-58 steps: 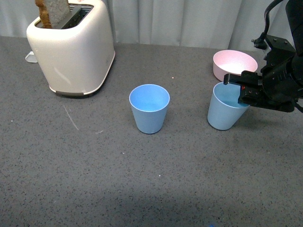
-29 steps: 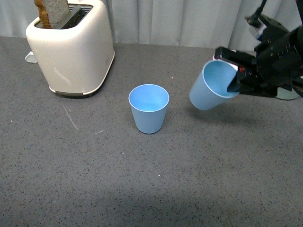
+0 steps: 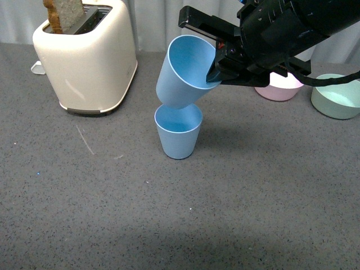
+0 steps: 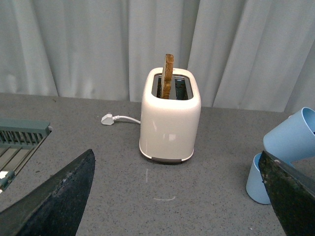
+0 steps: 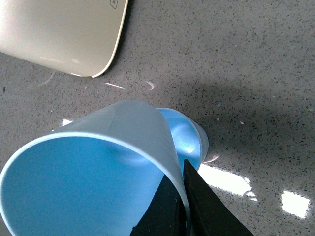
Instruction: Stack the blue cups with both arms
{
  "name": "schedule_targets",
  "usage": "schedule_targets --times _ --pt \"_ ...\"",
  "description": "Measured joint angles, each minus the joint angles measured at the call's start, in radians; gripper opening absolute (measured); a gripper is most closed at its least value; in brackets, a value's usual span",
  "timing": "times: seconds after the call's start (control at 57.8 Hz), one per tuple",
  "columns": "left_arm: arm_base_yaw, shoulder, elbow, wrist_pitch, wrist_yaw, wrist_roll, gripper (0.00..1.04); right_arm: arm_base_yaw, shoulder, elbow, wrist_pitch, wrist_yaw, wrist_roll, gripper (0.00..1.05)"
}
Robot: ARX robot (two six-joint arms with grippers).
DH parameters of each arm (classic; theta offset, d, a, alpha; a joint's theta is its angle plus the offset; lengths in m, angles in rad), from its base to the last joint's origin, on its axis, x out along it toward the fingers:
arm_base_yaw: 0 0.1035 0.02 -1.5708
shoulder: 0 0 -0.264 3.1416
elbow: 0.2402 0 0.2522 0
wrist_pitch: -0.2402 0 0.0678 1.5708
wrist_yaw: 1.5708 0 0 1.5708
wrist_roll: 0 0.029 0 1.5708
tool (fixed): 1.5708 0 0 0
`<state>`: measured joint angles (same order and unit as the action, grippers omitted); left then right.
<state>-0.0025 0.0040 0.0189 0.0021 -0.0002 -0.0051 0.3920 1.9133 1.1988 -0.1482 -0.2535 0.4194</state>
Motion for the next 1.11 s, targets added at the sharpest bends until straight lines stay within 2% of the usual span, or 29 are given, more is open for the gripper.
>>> schedule_targets --times 0.225,0.467,0.571,0.692,0.709,0.813,0.882,0.934,0.969,1.021,1.107 --pt "0.000 0.000 0.000 0.000 0.000 0.000 0.98 0.014 0.024 0.013 -0.008 0.000 0.006 0.02" --pt "0.000 0.000 0.000 0.000 0.000 0.000 0.98 0.016 0.026 0.016 0.004 0.011 0.000 0.40" --pt "0.000 0.000 0.000 0.000 0.000 0.000 0.98 0.016 0.018 0.007 0.044 0.050 -0.030 0.56" --pt "0.000 0.000 0.000 0.000 0.000 0.000 0.98 0.016 0.009 0.006 0.049 0.063 -0.056 0.83" --pt "0.000 0.000 0.000 0.000 0.000 0.000 0.98 0.018 0.009 0.000 0.062 0.081 -0.064 0.84" --pt "0.000 0.000 0.000 0.000 0.002 0.000 0.98 0.027 0.004 -0.222 0.599 0.465 -0.227 0.69" --pt "0.000 0.000 0.000 -0.001 -0.001 0.000 0.98 0.008 -0.015 -0.389 0.923 0.583 -0.314 0.58" --pt "0.000 0.000 0.000 -0.001 -0.003 0.000 0.98 -0.016 -0.046 -0.480 1.083 0.595 -0.350 0.51" --pt "0.000 0.000 0.000 -0.002 -0.003 0.000 0.98 -0.045 -0.109 -0.568 1.222 0.586 -0.376 0.42" --pt "0.000 0.000 0.000 -0.002 -0.002 0.000 0.98 -0.073 -0.180 -0.628 1.297 0.570 -0.392 0.33" --pt "0.000 0.000 0.000 -0.002 0.000 0.000 0.98 -0.110 -0.275 -0.712 1.328 0.541 -0.402 0.19"
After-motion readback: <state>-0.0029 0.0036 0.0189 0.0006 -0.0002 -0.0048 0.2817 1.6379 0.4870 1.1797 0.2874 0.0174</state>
